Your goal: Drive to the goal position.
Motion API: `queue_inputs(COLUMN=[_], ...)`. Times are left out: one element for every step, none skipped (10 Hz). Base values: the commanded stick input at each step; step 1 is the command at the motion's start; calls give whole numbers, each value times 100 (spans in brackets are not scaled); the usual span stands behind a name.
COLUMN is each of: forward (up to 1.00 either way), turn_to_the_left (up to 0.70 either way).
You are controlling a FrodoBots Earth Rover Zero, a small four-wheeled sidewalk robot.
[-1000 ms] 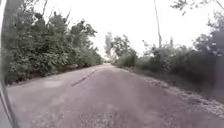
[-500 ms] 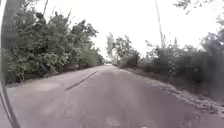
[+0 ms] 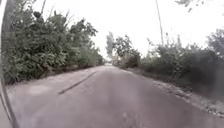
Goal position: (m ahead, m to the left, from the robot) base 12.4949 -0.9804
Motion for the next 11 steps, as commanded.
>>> queue_inputs(forward=[70,70,70,70,70,70,70,70,70,70,70], turn_to_the_left=[0,4,29,35,35,35,2,0,0,0,0])
